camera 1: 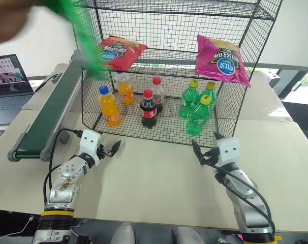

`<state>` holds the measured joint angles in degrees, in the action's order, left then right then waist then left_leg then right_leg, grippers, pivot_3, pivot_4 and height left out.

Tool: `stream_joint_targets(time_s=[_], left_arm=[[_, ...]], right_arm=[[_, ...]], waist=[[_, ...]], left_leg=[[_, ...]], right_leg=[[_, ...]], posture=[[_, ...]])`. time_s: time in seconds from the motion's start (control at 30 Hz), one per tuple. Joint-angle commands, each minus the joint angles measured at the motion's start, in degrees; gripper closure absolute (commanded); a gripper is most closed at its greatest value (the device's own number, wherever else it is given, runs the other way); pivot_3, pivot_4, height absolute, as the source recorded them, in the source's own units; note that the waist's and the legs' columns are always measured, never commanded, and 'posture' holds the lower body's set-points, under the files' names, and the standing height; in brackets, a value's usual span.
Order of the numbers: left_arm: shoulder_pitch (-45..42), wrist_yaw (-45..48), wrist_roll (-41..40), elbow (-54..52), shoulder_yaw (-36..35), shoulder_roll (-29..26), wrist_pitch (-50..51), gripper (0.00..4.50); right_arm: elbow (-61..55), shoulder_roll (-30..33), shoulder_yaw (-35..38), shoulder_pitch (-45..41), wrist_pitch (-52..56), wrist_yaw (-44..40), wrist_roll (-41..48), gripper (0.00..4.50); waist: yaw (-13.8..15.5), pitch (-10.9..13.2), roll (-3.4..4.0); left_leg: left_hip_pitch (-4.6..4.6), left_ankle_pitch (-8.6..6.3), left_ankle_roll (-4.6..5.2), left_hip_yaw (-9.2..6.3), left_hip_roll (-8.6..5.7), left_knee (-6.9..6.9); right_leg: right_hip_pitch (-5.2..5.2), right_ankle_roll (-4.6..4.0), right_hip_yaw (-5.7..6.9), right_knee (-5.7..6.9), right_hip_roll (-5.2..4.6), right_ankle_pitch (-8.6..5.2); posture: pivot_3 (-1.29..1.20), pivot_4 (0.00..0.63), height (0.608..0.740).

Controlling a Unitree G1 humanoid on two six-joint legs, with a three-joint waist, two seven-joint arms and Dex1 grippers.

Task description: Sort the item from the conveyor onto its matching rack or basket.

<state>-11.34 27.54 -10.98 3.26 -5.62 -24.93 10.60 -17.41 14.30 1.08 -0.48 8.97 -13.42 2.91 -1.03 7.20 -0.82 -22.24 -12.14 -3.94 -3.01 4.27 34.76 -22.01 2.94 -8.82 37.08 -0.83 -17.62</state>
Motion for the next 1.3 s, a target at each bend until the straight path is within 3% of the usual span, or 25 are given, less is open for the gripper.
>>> stream_joint_targets(time_s=[0.03,0.93,1.13,1.3], left_arm=[[-0.41,-0.12,-0.26,-0.94,-1.13,-0.15,-0.8,0.08],[3.98,0.34,-2.46,-5.92,-3.72,-0.69,0.36,0.08],[12.99,1.73,-12.0,-23.05,-8.88,-1.42,9.03,0.08],[20.25,-1.34,-24.74,-34.98,-18.79,-2.13,19.31,0.08]], right_arm=[[-2.69,0.01,0.78,-0.28,-1.19,0.27,0.15,0.0],[-2.27,0.16,-0.85,-1.76,-0.29,-1.99,1.02,0.0],[-3.43,3.82,-1.33,-5.13,2.47,-10.92,6.47,0.0],[-8.07,8.36,-2.57,-5.21,6.22,-21.91,15.99,0.0]], waist=[[0.02,0.0,0.0],[-0.03,-0.01,0.01],[-0.32,-0.01,0.01],[-0.6,-0.01,0.01]], left_leg=[[0.0,0.0,0.0,0.0,0.0,0.0],[0.01,0.0,0.01,0.0,0.0,0.01],[0.01,-0.02,0.04,0.0,0.01,0.01],[0.02,-0.07,0.11,-0.02,0.01,0.04]], right_leg=[[0.0,0.0,0.0,0.0,0.0,0.0],[0.0,0.0,0.0,0.01,0.0,0.0],[0.02,0.0,-0.01,0.02,0.0,0.0],[0.08,0.01,0.0,0.01,0.0,0.0]], posture=[[0.0,0.15,0.74],[0.0,0.15,0.74],[0.0,0.15,0.74],[0.0,0.15,0.74]])
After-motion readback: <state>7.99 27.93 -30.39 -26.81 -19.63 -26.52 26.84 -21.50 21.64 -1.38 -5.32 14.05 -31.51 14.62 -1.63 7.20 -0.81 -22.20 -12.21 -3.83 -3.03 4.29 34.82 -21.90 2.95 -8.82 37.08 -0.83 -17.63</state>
